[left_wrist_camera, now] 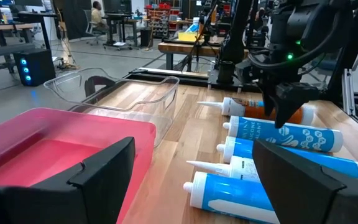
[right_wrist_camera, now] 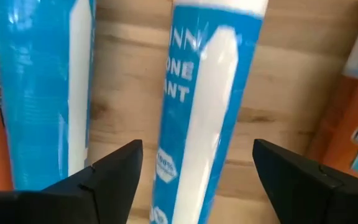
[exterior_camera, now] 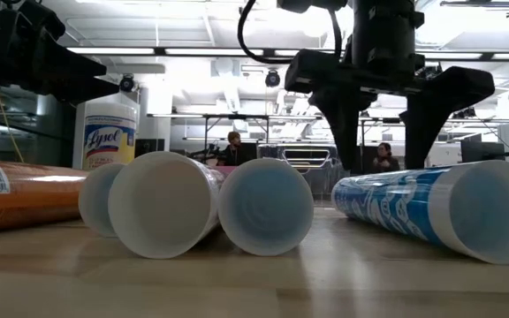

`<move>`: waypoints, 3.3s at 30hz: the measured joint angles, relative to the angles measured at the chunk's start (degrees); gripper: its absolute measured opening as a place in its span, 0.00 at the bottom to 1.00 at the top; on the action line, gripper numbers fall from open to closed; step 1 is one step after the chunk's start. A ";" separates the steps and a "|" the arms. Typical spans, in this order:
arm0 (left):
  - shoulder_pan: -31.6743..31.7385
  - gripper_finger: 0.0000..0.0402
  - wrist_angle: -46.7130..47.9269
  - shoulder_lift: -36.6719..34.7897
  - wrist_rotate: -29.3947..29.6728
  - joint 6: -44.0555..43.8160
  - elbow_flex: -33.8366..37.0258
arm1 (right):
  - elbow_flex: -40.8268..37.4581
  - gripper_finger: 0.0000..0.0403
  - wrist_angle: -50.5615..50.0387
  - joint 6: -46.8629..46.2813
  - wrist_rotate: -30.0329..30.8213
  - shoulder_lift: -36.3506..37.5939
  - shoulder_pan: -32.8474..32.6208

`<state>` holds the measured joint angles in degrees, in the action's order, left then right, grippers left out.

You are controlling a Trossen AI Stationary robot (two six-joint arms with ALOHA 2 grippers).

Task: Sort silicone sealant tubes
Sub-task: Put the blue silicone sealant into the pink bin

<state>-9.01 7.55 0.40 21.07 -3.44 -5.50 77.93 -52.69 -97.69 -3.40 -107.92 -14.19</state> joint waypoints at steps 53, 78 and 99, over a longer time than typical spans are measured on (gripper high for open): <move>0.00 0.79 0.00 -0.02 -0.01 0.00 0.00 | -0.11 0.52 3.40 5.04 -3.03 -8.26 4.05; 0.01 0.79 0.00 0.01 -0.01 0.00 0.00 | -0.09 0.52 12.69 23.27 10.92 11.74 11.95; 0.01 0.79 0.00 0.00 -0.01 0.00 0.00 | 29.45 0.52 17.47 55.32 -5.14 -4.73 36.81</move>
<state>-9.00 7.55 0.40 21.06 -3.44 -5.50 107.38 -35.23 -42.37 -8.54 -112.65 22.62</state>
